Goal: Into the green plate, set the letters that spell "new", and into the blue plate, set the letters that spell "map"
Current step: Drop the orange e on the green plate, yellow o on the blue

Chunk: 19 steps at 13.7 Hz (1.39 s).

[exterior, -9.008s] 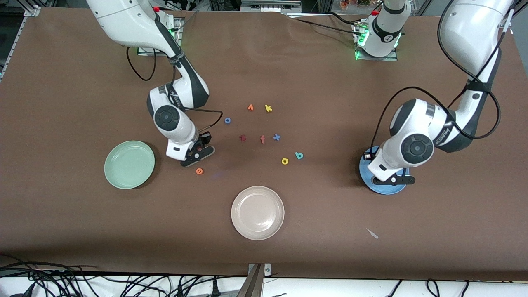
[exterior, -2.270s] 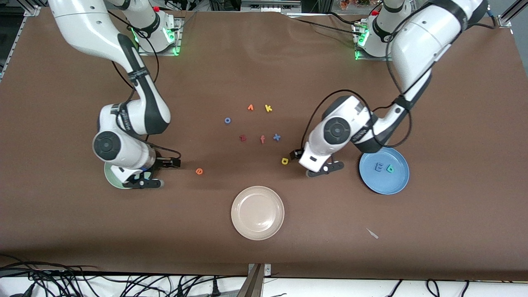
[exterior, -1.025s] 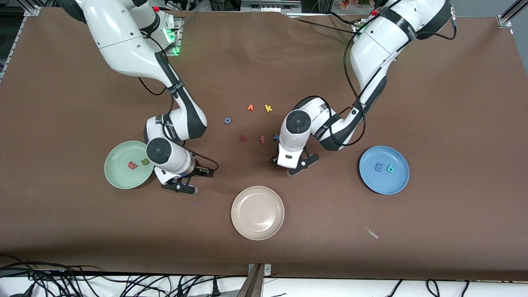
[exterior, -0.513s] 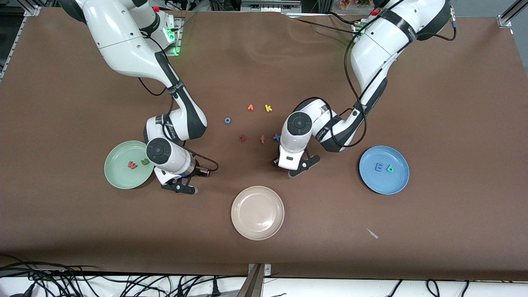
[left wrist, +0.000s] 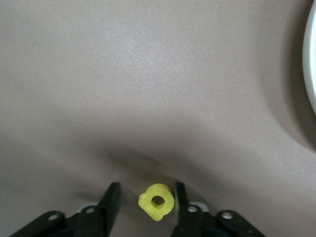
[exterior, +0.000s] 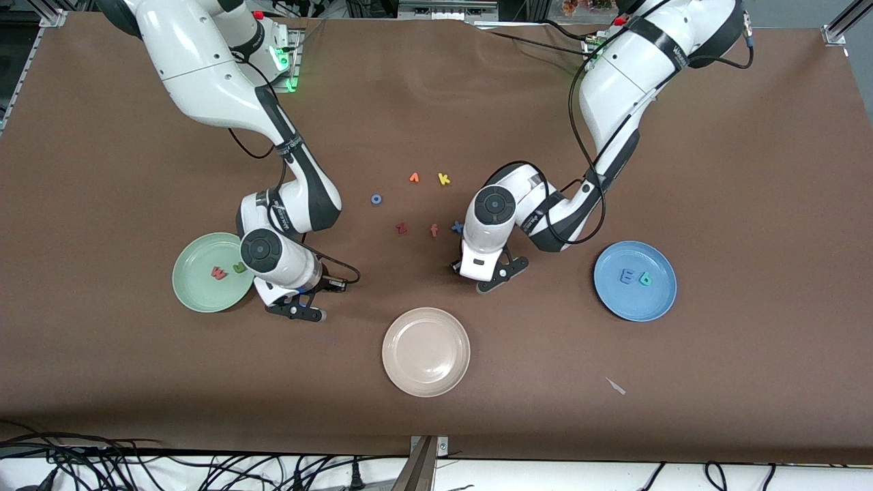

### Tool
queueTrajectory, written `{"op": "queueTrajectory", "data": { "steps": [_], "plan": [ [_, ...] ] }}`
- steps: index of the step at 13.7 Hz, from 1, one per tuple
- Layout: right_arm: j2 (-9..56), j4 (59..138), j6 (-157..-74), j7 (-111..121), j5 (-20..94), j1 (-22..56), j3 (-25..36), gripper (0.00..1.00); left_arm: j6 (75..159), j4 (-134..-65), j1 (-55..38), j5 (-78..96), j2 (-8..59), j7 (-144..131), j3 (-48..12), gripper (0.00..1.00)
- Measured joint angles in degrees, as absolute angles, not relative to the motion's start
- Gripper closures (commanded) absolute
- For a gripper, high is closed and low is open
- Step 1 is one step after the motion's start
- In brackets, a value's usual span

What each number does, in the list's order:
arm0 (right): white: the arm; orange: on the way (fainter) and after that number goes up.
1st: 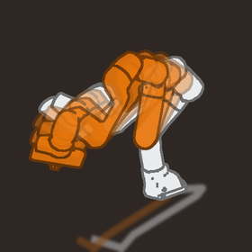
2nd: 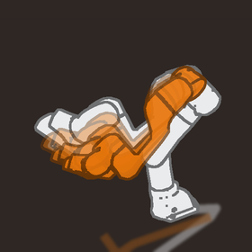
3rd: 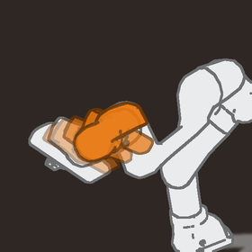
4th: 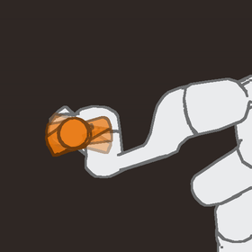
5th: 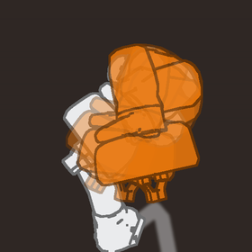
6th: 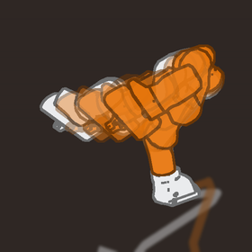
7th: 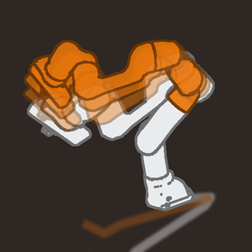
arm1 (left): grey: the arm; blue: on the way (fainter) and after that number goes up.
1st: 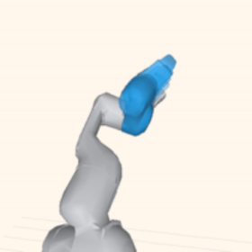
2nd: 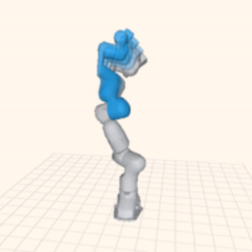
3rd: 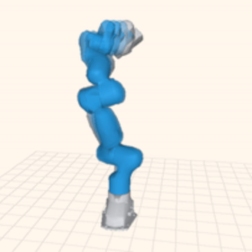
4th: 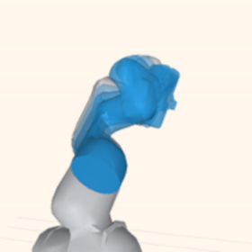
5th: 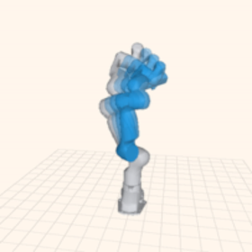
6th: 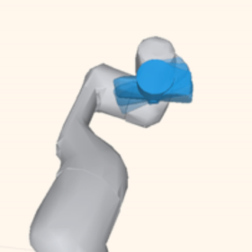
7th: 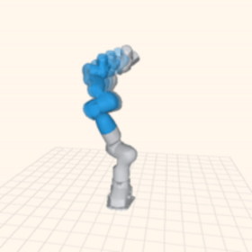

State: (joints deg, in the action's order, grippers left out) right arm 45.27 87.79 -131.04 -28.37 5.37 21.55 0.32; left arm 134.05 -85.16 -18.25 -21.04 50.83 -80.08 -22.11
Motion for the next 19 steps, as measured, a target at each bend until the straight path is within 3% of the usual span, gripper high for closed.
{"op": "queueTrajectory", "data": {
  "steps": [7,13,14,15,19],
  "plan": [
    [42.1,83.2,-115.1,-8.9,5.3,14.9,1.8,0.84,134.0,-85.1,-18.3,-21.0,50.7,-79.8,-22.2,0.75],
    [34.8,93.6,-115.0,8.5,5.1,14.2,10.3,0.83,128.1,-83.3,-17.5,-21.0,49.7,-76.5,-22.2,0.75],
    [34.4,95.6,-116.8,10.2,5.1,14.2,11.2,0.64,125.4,-82.9,-16.7,-21.0,48.7,-74.1,-22.2,0.75],
    [34.3,97.4,-118.7,11.2,5.1,14.2,11.7,0.01,122.3,-82.7,-15.5,-21.0,47.5,-70.9,-22.2,0.75],
    [33.9,98.4,-119.9,11.5,5.2,13.9,12.1,0.0,112.0,-82.5,-9.2,-21.0,42.4,-56.0,-22.2,0.75]
  ]
}}
